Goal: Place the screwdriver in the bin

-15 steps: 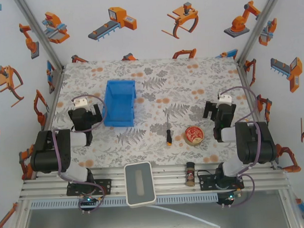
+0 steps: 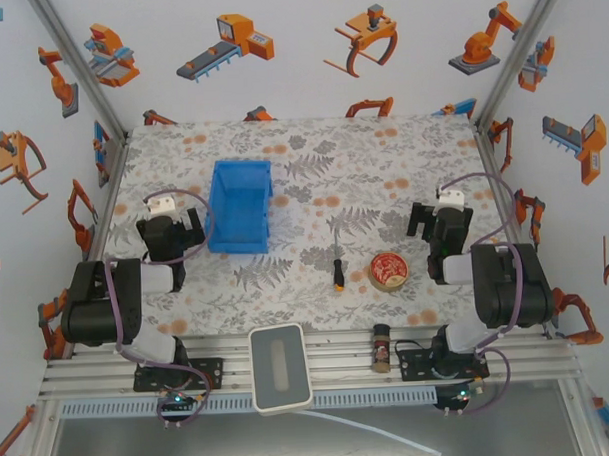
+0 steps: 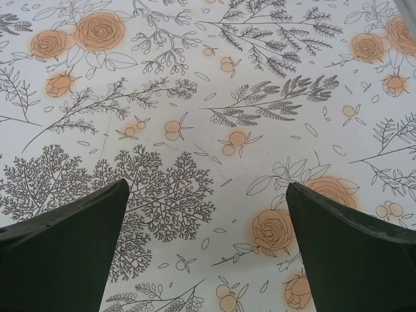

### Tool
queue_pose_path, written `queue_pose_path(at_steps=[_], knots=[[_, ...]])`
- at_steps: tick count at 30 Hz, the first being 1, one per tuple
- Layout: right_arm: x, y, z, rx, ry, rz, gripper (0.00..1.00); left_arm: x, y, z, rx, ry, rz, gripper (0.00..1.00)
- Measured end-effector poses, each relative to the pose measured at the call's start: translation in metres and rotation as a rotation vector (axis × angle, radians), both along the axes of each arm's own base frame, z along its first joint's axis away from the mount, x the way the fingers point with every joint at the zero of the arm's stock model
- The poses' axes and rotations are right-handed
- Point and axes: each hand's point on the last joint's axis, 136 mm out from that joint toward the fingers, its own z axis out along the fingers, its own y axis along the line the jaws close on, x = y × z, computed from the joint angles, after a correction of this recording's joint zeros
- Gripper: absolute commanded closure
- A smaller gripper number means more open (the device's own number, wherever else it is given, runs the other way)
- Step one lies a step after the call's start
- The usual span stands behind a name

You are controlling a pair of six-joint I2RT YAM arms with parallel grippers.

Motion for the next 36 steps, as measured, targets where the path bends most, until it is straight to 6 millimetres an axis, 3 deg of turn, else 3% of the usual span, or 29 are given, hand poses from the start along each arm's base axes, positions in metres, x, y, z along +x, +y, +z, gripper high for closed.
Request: queue_pose_path(at_steps=[26, 29, 36], knots=[[-0.002, -0.004, 0.003, -0.008, 0.003, -0.021, 0.01, 0.0, -0.005, -0.002, -0.008, 0.008, -0.031, 0.03], [-0.007, -0.007, 0.017, -0.014, -0.009, -0.043, 0.01, 0.0, -0.007, -0.003, -0.009, 0.014, -0.043, 0.03], [0.002, -0.018, 0.077, -0.004, -0.056, -0.118, 0.01, 0.001, -0.004, 0.0, 0.0, 0.043, -0.023, 0.03]])
